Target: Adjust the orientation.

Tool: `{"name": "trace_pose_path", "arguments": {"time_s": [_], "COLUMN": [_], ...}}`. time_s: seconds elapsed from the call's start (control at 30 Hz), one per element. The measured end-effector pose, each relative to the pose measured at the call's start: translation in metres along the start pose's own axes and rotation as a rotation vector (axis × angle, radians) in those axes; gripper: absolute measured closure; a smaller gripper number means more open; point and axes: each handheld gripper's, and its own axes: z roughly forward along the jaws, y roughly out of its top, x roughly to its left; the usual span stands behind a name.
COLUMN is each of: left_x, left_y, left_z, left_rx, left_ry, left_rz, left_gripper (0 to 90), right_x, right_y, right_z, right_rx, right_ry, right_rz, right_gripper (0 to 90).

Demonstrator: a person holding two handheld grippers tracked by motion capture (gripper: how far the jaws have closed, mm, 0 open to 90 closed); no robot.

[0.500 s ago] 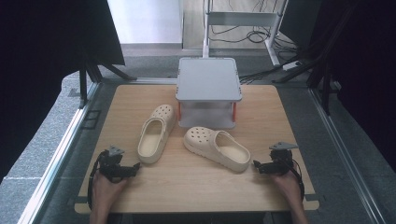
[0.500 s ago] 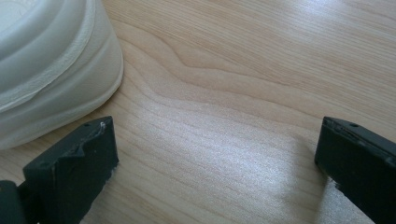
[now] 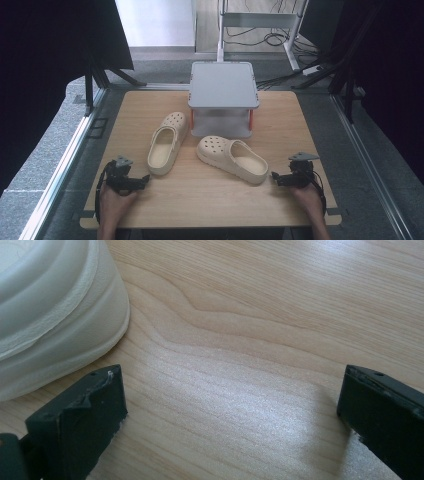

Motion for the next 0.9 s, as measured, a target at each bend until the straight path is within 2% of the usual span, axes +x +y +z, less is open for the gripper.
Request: {"name": "trace_pose_path", "arguments": {"time_s": [0.37, 0.47, 0.63, 0.73, 0.9], "left_x": [0.000, 0.000, 0.000, 0.000, 0.000], "left_y": [0.000, 0.000, 0.000, 0.000, 0.000], "left_z": [0.000, 0.000, 0.000, 0.000, 0.000], "left_rx": [0.000, 0.000, 0.000, 0.000, -0.003], "left_ry": [-0.002, -0.002, -0.002, -0.002, -0.001], "left_rz": [0.001, 0.001, 0.001, 0.001, -0.001], "left_gripper": [0.0, 0.0, 0.0, 0.0, 0.0], "right_x": [0.002, 0.004, 0.010, 0.013, 0.021], "right_y": [-0.002, -0.002, 0.002, 0.007, 0.017], "right_z": [-0.003, -0.007, -0.019, -0.027, -0.043], "right_rx": [0.002, 0.014, 0.015, 0.010, -0.023], "right_ry": [0.005, 0.023, 0.048, 0.077, 0.110], "right_rz": [0.003, 0.001, -0.022, -0.053, -0.093], "right_gripper": [0.0, 2.1, 0.0, 0.0, 0.0]}}
